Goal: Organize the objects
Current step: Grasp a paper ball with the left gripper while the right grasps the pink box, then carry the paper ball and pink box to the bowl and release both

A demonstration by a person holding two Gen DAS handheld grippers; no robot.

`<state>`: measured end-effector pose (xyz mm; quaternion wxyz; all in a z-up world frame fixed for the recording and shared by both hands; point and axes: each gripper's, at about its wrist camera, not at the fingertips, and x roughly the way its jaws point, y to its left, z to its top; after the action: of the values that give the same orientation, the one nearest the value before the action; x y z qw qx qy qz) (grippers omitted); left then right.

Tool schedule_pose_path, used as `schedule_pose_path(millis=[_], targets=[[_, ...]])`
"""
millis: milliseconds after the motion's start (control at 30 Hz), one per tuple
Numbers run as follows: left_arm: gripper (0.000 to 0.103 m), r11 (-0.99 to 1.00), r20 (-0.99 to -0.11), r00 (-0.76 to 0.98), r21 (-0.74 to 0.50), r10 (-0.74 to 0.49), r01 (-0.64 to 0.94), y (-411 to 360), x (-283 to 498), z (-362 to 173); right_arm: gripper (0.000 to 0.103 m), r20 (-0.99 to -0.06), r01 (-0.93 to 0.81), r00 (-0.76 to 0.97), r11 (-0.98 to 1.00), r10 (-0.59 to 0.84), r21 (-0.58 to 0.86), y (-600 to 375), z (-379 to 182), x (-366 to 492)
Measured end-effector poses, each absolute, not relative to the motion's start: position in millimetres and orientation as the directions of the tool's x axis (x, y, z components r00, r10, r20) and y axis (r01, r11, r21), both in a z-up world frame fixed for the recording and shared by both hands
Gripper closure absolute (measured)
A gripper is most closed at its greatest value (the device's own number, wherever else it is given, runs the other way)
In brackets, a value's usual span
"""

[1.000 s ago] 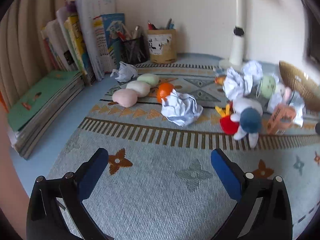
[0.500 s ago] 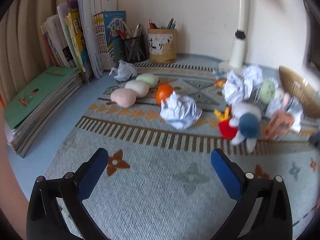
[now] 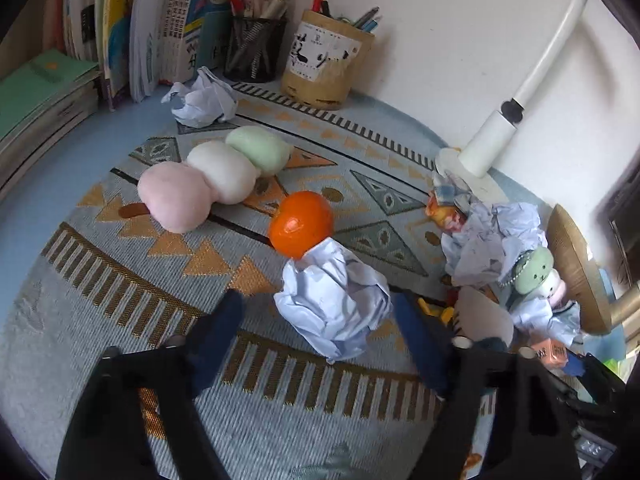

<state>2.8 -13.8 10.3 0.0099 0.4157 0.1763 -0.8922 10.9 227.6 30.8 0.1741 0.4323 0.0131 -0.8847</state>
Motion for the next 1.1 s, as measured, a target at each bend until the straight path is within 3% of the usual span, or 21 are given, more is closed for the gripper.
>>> schedule_pose_path(millis=[33, 100, 267, 400, 467, 600, 767, 867, 1000, 1100], targets=[[0.056, -0.939, -0.742, -0.656, -0.309, 0.14, 0.15, -13, 4, 10, 0.043, -0.763, 0.318, -0.573, -0.939, -0.3, 0.131, 227, 30, 9], [0.056, -0.94, -0.724, -0.67, -0.32, 0.162, 0.118, -11, 7, 13, 0.06, -0.749, 0.341, -0.565, -0.925, -0.346, 0.171, 227, 28, 8], [0.056, -0.929, -0.619, -0.745, -0.371, 0.248, -0.001, -9, 26, 29, 0.061, -0.731, 0.317, -0.502, -0.885, -0.462, 0.341, 245, 34, 27], [0.056, -0.918, -0.611, -0.743, -0.396, 0.273, -0.011, -12, 27, 29, 0.061, -0.746, 0.121, -0.32, -0.806, -0.584, 0.579, 287, 24, 48], [0.056, -0.918, -0.613, -0.742, -0.397, 0.271, -0.007, -12, 26, 29, 0.059, -0.757, 0.052, -0.266, -0.794, -0.596, 0.606, 299, 16, 51], [0.056, -0.927, -0.621, -0.745, -0.375, 0.244, 0.009, -9, 26, 28, 0.059, -0.824, 0.101, -0.329, -0.885, -0.461, 0.455, 289, 21, 45], [0.055, -0.922, -0.623, -0.742, -0.386, 0.246, 0.018, -12, 25, 27, 0.055, -0.8, 0.224, -0.505, -0.944, -0.325, 0.243, 273, 42, 33], [0.055, -0.914, -0.619, -0.739, -0.405, 0.268, 0.008, -13, 24, 26, 0.039, -0.782, 0.193, -0.539, -0.95, -0.312, 0.246, 288, 50, 45], [0.056, -0.922, -0.614, -0.746, -0.386, 0.258, -0.001, -9, 26, 28, 0.037, -0.827, 0.187, -0.466, -0.949, -0.314, 0.255, 274, 27, 74], [0.055, -0.935, -0.617, -0.75, -0.354, 0.239, -0.007, -4, 27, 30, 0.037, -0.835, 0.197, -0.49, -0.965, -0.251, 0.174, 252, 14, 83]])
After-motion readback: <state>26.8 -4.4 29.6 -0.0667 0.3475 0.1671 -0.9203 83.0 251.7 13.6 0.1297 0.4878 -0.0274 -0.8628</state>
